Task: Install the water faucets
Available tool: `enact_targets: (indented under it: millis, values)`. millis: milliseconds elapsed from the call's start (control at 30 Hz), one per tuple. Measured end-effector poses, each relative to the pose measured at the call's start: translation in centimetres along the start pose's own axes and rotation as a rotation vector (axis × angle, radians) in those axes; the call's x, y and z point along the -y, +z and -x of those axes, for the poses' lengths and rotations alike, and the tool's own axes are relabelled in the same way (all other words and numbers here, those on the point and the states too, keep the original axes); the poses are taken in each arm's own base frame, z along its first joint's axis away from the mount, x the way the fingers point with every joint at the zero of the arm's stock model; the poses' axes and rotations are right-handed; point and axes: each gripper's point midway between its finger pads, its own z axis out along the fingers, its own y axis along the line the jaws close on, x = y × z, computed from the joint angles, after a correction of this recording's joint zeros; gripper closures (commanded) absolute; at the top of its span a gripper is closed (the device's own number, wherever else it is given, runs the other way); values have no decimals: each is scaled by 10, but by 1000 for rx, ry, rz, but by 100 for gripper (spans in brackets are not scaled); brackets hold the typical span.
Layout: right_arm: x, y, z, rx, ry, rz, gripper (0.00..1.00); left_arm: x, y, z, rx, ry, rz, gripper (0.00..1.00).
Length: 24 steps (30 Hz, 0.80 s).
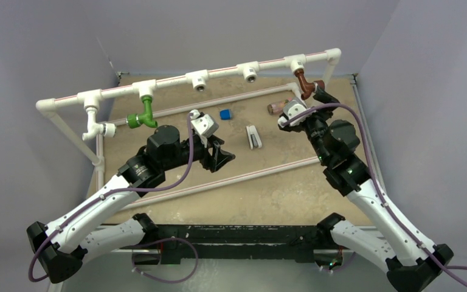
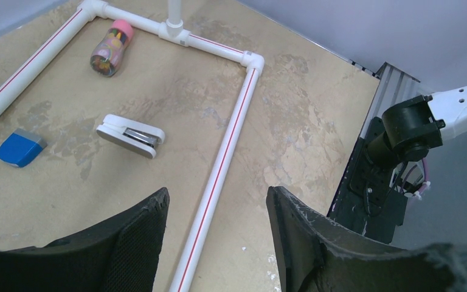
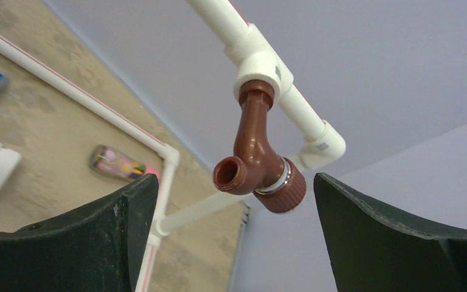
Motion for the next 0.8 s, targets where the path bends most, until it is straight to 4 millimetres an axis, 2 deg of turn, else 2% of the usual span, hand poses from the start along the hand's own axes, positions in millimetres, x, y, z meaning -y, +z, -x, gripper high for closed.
enact_targets:
  millis: [167,433,667,800]
  values:
    - [5,2,-17,-43,-168,-91,6,0,0,0,-1,0,1,41]
    - [29,6,-26,-106,-337,-269,17,0,0,0,-1,0,0,40]
    - [37,14,-27,-137,-382,-334,40,0,0,0,-1,0,0,41]
    - [33,19,-31,-160,-393,-335,55,0,0,0,-1,0,0,40]
